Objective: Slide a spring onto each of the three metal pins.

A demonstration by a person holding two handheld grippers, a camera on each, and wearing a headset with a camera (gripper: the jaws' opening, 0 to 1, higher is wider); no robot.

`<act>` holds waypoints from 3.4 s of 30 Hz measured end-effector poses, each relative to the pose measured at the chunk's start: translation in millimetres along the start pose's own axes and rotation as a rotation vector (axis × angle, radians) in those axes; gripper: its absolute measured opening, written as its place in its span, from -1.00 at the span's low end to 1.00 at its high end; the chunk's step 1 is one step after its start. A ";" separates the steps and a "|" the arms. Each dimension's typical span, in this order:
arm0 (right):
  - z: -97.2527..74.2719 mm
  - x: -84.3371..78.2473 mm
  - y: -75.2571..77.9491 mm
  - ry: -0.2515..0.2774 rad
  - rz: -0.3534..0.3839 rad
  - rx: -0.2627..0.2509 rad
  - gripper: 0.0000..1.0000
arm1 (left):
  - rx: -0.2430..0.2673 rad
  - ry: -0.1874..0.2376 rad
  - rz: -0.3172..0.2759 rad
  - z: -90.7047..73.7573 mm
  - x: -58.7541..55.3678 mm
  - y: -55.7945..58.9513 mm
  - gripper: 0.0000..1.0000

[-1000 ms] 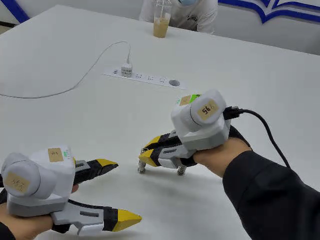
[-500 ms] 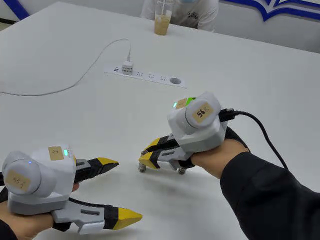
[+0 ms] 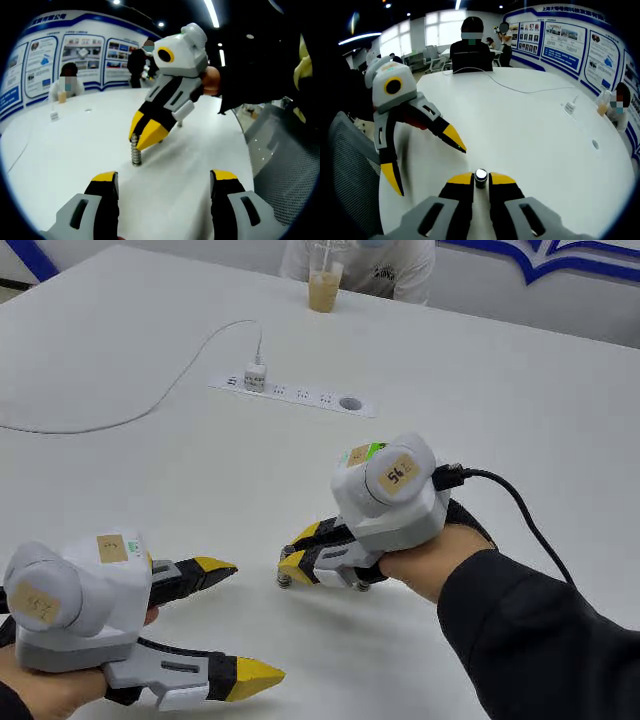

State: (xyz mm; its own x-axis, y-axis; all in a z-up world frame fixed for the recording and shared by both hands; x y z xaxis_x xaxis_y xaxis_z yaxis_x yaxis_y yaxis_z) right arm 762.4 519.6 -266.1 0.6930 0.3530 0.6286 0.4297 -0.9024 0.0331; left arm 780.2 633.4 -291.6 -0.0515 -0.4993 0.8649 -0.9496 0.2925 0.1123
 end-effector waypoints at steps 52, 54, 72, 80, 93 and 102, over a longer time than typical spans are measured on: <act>-49.5 -31.5 -18.4 0.074 0.058 -0.064 -0.58 | 0.009 0.001 0.021 -2.8 10.5 3.0 0.55; -52.0 -34.5 -19.3 0.075 0.064 -0.068 -0.57 | 0.009 0.001 0.021 -2.7 11.0 3.5 0.55; -78.9 -64.1 -18.9 0.092 0.126 -0.118 -0.55 | 0.010 -0.002 0.026 -3.1 14.6 5.2 0.56; -91.1 -80.5 -19.0 0.098 0.160 -0.140 -0.55 | 0.010 -0.003 0.028 -2.7 15.7 4.8 0.57; -109.7 -108.1 -15.4 0.099 0.228 -0.187 -0.54 | 0.007 -0.005 0.032 -1.6 15.4 5.2 0.57; -127.7 -125.2 -8.0 0.104 0.268 -0.233 -0.52 | 0.008 -0.008 0.034 -1.8 14.6 4.3 0.57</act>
State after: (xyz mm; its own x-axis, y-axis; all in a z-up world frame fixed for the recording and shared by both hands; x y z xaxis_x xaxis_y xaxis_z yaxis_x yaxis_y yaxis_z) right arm 598.2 451.0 -245.8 0.6951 0.0802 0.7145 0.0892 -0.9957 0.0250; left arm 776.0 628.8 -277.6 -0.0861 -0.4960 0.8641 -0.9498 0.3027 0.0790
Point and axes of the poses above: the centre of the closed fingertips' face, and the gripper's own axes: z roughly forward along the fingers, y roughly to its right, x roughly out of its top, the point moved 6 cm from there along -z, roughly backward along the fingers, and after that the axes turned 7 degrees about -y, right-handed, at the moved point
